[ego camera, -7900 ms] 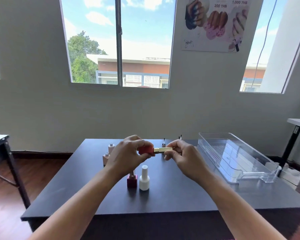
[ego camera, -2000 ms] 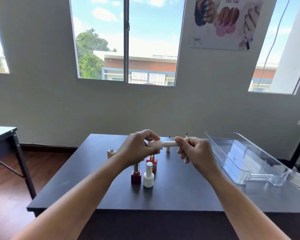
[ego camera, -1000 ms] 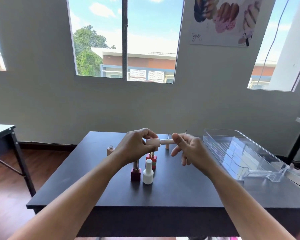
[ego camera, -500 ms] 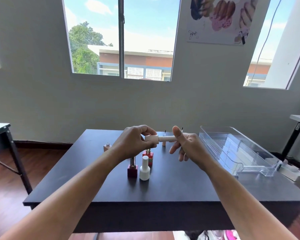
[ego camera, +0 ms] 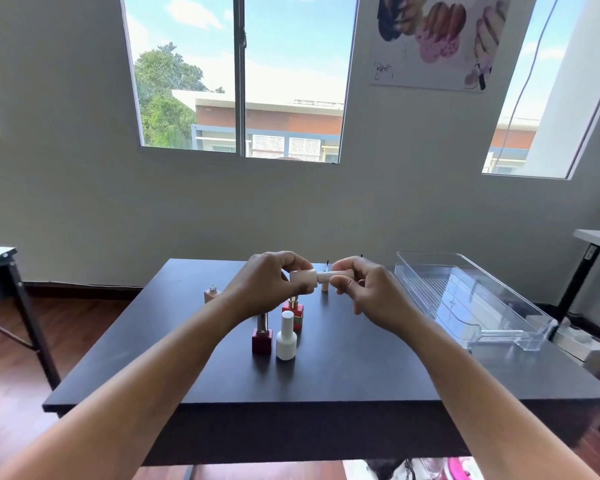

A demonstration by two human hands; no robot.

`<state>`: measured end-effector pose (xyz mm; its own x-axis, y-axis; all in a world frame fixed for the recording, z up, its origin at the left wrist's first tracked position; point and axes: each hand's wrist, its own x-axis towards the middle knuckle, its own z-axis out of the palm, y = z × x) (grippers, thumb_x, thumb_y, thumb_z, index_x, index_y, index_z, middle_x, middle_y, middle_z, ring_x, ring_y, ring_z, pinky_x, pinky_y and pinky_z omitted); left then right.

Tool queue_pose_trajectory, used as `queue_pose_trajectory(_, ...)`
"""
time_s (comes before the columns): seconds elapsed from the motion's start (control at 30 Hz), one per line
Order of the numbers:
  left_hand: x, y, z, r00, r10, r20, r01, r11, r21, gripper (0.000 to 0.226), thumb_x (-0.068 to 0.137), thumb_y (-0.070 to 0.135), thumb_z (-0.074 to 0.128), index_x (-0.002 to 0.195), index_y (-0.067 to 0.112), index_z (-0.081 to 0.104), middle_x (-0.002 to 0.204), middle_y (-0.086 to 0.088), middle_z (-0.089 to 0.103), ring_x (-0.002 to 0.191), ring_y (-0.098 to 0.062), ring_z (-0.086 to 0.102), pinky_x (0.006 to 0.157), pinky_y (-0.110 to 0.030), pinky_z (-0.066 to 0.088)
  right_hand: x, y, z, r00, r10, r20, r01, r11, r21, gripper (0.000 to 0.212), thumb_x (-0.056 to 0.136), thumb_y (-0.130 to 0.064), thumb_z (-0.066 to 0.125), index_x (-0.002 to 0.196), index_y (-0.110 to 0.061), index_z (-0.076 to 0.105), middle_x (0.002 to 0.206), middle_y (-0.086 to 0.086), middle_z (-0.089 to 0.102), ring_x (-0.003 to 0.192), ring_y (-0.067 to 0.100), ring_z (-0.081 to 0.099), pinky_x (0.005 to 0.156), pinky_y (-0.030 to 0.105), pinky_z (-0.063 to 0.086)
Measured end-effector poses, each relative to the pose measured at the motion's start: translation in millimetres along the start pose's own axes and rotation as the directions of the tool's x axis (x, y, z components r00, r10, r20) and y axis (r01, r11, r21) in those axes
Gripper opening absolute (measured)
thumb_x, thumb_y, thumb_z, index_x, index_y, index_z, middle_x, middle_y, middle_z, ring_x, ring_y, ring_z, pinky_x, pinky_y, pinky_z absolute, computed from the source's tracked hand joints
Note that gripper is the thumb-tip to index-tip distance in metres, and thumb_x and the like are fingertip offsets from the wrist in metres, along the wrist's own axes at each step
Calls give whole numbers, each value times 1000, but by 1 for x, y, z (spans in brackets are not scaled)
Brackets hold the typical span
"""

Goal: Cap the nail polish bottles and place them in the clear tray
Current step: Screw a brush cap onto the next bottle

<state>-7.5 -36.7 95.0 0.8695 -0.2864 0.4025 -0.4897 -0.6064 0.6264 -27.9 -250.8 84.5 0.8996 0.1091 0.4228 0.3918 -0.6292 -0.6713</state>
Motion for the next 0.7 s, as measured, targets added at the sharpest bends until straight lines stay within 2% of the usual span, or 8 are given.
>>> queue_pose_trajectory(0.1,1,3,-2,1000,18,19,-19,999,39,28,77,43,73,105,39,71,73,30,69,69,5,63,62,-20,44,0,-4,-2,997,-74,-10,72,983,-172,17,93,-32,61,105,-26,70,82,-18,63,76,5,59,70,23,45)
queue_pose_trajectory(0.2,4,6,-3,998,70,2,-70,990,126,22,79,36,72,101,40,73,88,20,70,78,-5,63,69,-29,51,-1,-8,-4,996,-88,-7,84,963,-255,19,95,-36,56,100,-25,70,88,-9,68,82,13,61,71,31,48)
queue_pose_trajectory(0.33,4,8,-2,984,181,-11,-168,936,310,23,87,36,67,109,38,70,99,11,68,81,-13,60,69,-29,48,0,-10,-3,997,-77,-29,66,961,-267,18,95,-34,56,93,-22,70,67,-4,62,66,16,57,59,30,41)
queue_pose_trajectory(0.43,1,8,-2,965,259,-37,-223,887,405,24,90,36,63,113,35,69,105,9,69,88,-18,63,65,-28,44,2,-7,1,999,-32,-18,28,977,-209,20,95,-31,56,86,-19,69,53,-6,46,51,8,40,52,28,34)
queue_pose_trajectory(0.5,-2,7,-1,948,315,-51,-256,847,466,21,92,35,59,111,35,68,106,9,69,92,-18,62,62,-26,38,3,-5,4,1000,-1,-15,-1,991,-136,19,95,-30,58,82,-21,69,47,-9,38,45,6,34,46,22,28)
queue_pose_trajectory(0.63,-5,2,-1,923,379,-72,-287,799,528,17,93,34,58,106,33,69,101,8,70,95,-17,62,60,-26,39,7,-4,10,1000,22,-13,-22,998,-51,20,93,-27,60,75,-26,70,42,-12,35,41,5,32,42,16,27)
queue_pose_trajectory(0.7,-3,-1,-3,932,351,-95,-263,830,493,18,90,37,62,106,34,70,99,9,70,94,-16,62,62,-26,43,10,-5,13,999,21,-31,-21,1000,-10,17,91,-27,64,76,-25,71,46,-12,37,42,5,32,43,16,28)
